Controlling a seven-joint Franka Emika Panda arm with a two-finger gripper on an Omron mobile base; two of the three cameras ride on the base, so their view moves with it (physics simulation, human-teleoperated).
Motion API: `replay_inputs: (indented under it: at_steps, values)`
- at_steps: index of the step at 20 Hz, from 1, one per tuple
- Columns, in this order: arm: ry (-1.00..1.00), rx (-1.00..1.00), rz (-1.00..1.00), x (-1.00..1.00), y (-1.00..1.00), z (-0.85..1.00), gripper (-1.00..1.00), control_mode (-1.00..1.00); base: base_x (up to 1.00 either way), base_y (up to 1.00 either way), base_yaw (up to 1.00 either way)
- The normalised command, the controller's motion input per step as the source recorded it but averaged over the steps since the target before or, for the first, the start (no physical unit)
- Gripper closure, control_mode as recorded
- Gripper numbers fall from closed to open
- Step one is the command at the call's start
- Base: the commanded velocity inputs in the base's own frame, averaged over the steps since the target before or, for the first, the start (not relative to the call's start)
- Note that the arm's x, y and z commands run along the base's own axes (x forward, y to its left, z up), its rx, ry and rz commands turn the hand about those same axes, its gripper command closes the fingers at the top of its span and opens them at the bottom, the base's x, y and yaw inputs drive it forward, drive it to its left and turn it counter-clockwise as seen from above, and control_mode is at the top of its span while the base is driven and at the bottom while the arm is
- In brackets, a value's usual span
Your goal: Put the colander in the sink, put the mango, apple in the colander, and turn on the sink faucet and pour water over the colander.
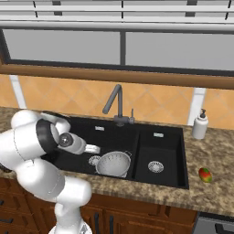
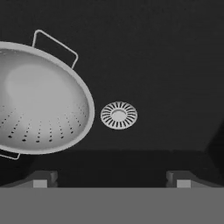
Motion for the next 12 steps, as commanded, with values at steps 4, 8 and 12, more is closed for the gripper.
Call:
replay_inputs:
  at_steps: [4, 8, 12]
  values:
    - [0.01, 0.00, 0.03, 0.03, 0.08, 1.00, -1.00, -1.00, 0.00, 0.00, 0.00]
    - [0.00, 0.02, 0.13, 0.00, 0.00, 1.00, -1.00, -1.00, 0.00, 0.00, 0.00]
    - [0.00, 0.01, 0.20, 0.00, 0.04, 1.00, -1.00, -1.00, 0.00, 0.00, 0.00]
